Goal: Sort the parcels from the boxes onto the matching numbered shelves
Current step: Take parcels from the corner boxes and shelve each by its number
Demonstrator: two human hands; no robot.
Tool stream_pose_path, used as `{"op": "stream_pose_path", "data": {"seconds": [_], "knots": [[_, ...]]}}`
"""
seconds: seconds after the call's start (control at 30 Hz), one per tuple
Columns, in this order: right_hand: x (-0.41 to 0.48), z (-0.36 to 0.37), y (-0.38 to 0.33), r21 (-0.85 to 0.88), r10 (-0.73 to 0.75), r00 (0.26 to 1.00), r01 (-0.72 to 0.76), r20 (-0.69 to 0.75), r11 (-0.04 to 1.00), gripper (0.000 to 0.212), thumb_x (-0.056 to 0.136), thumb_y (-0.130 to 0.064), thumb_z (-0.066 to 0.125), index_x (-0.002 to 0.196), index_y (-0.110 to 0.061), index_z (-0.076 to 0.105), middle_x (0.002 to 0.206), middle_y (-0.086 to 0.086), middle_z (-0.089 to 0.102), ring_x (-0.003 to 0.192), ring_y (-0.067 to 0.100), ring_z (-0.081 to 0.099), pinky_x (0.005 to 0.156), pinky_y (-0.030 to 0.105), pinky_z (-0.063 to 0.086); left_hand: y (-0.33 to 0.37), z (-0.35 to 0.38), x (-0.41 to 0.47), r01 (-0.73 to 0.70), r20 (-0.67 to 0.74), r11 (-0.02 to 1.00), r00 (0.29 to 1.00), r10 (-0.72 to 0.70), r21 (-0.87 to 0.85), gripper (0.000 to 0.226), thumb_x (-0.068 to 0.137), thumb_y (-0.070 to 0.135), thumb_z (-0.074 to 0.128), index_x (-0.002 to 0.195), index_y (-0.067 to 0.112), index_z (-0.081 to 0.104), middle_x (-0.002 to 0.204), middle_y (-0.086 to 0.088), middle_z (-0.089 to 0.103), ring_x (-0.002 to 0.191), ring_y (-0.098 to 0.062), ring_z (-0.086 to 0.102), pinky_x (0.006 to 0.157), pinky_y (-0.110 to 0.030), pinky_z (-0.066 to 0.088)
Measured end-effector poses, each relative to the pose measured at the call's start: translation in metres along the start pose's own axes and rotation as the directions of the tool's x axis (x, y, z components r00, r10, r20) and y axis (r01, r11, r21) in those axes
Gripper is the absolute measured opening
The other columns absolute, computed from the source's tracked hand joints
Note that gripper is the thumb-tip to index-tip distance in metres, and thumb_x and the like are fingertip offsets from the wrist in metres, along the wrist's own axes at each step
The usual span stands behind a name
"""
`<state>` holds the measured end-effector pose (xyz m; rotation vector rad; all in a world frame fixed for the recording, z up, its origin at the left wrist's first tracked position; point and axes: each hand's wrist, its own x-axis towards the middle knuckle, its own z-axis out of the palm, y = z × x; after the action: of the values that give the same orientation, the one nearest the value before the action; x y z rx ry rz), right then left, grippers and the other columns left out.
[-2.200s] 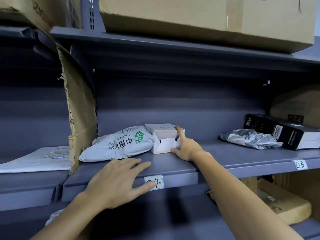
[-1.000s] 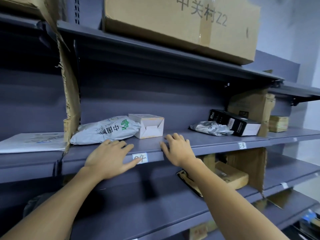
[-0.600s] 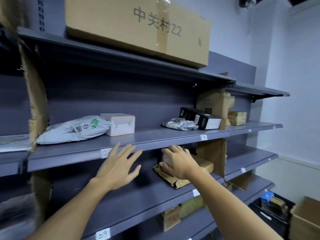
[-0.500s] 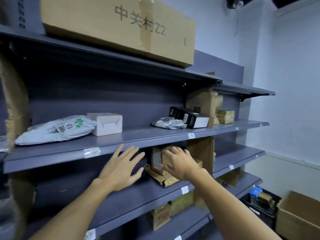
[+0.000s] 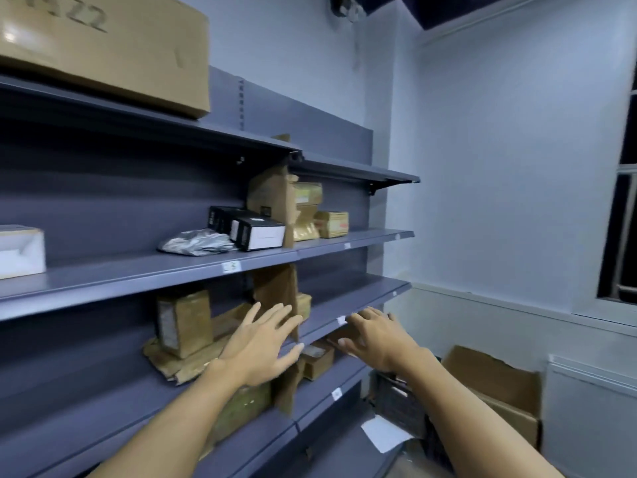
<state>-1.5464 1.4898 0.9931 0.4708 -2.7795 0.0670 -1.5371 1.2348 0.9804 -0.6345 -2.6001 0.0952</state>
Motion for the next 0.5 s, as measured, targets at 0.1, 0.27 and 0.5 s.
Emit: {"op": "stream_pose_path", "data": {"seconds": [0.1, 0.27, 0.5], "knots": [[-0.016, 0.001, 0.052, 0.015, 0.071, 0.997, -0.071, 0.016, 0.997, 0.055, 0.100, -0.055, 0.045, 0.144, -0.022, 0.043, 0.146, 0.005, 0.046, 0.140, 0.027, 0.036, 0.111, 0.049, 0.030, 0.039, 0.019, 0.038, -0.061, -0.024, 0.997, 0.998, 0.060, -0.036, 0.092, 0.085, 0.080, -0.004, 0.155, 0.032, 0.030, 0.164, 0.005, 0.023, 0.153, -0.012, 0.013, 0.123, -0.039, -0.001], [-0.027, 0.019, 0.125, -0.007, 0.176, 0.983, -0.176, 0.040, 0.984, 0.055, 0.100, -0.057, 0.042, 0.143, -0.022, 0.044, 0.149, 0.003, 0.044, 0.138, 0.024, 0.038, 0.110, 0.048, 0.031, 0.091, 0.049, 0.090, -0.138, 0.004, 0.989, 0.990, 0.138, -0.055, 0.083, 0.088, 0.071, 0.001, 0.157, 0.031, 0.025, 0.166, 0.007, 0.014, 0.154, -0.011, 0.006, 0.121, -0.036, -0.008], [-0.023, 0.053, 0.206, -0.023, 0.303, 0.950, -0.302, 0.078, 0.953, 0.055, 0.099, -0.057, 0.044, 0.144, -0.025, 0.043, 0.148, 0.000, 0.044, 0.142, 0.022, 0.032, 0.112, 0.050, 0.031, 0.126, 0.112, 0.173, -0.217, 0.053, 0.968, 0.973, 0.225, -0.123, 0.086, 0.087, 0.075, -0.002, 0.158, 0.031, 0.020, 0.166, 0.006, 0.013, 0.154, -0.012, 0.003, 0.123, -0.041, -0.004]]}}
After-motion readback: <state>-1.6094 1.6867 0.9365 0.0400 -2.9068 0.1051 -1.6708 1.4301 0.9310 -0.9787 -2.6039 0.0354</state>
